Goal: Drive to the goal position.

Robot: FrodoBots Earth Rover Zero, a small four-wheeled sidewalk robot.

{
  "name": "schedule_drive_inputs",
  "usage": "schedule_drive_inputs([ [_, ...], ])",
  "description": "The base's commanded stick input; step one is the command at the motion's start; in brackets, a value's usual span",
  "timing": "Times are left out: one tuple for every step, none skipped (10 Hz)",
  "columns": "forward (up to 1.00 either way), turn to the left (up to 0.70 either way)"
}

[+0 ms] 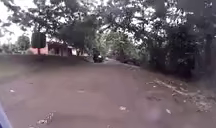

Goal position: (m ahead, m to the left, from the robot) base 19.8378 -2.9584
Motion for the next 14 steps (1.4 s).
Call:
schedule_drive_inputs([
  [0.70,0.00],
  [0.70,0.00],
  [0.70,0.00],
  [0.70,0.00],
  [0.70,0.00],
  [0.70,0.00],
  [0.70,0.00],
  [0.70,0.00],
  [0.70,0.00],
  [0.70,0.00],
  [0.70,0.00],
  [0.70,0.00],
  [0.70,0.00],
  [0.70,0.00],
])
